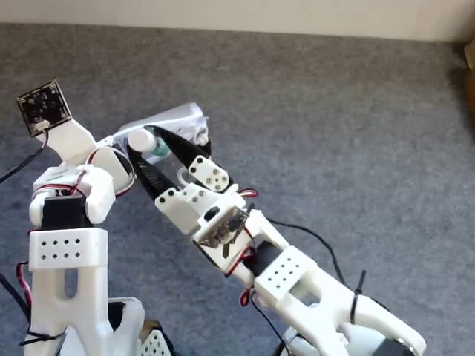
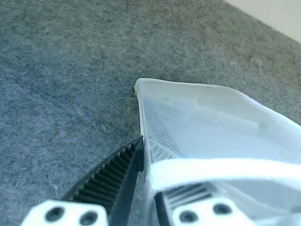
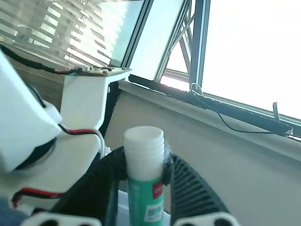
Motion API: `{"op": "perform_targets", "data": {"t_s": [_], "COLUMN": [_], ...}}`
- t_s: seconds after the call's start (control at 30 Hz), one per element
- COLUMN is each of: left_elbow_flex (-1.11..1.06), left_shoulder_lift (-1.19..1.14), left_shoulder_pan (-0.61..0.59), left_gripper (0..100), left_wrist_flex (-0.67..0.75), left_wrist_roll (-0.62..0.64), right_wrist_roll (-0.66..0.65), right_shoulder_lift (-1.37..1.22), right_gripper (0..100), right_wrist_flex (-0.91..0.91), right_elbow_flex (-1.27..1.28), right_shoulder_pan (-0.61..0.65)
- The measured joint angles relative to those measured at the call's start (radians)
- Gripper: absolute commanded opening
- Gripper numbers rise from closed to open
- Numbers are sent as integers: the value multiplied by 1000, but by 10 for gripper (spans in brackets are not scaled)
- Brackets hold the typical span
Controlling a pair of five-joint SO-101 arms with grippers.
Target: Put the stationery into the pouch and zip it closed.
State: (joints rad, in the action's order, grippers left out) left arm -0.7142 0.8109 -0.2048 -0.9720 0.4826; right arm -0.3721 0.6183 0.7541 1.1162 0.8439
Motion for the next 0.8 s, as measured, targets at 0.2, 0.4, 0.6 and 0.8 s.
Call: {"op": "perform_targets", "data": {"t_s": [0.2,0.4,0.6,0.8], "left_elbow_flex": [0,0,0,0], "left_shoulder_lift": [0,0,0,0], "left_shoulder_pan": [2,-3,-3,-3], "left_gripper": [11,11,11,11], "left_wrist_flex": [0,0,0,0], "left_wrist_roll": [0,0,0,0], "right_wrist_roll": [2,2,2,2], "right_shoulder_lift": [-94,-141,-147,-147], "right_gripper": [5,5,5,5], "right_wrist_flex": [107,140,140,140], "right_elbow_flex": [-11,-51,-57,-57], "right_shoulder_pan": [-2,-3,-6,-6]}}
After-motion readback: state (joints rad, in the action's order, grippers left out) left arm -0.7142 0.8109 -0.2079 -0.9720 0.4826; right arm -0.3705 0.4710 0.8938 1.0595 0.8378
